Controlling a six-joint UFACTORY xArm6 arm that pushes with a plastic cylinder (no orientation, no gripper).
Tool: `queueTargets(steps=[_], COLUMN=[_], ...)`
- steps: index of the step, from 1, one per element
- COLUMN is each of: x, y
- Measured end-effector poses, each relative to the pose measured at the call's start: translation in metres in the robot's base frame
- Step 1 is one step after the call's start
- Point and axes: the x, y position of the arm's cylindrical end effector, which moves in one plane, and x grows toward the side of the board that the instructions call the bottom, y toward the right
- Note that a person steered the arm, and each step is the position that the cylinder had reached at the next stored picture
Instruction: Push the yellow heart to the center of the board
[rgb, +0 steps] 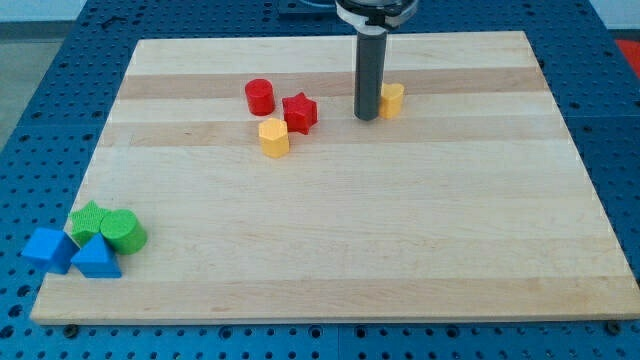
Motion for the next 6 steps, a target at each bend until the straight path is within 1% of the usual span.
queueTargets(steps=[1,2,3,5,6], x=[-0.019,-0.049,-0.060,-0.027,-0.035], y=[-0.017,-0.028,-0.023,0.016,0.017])
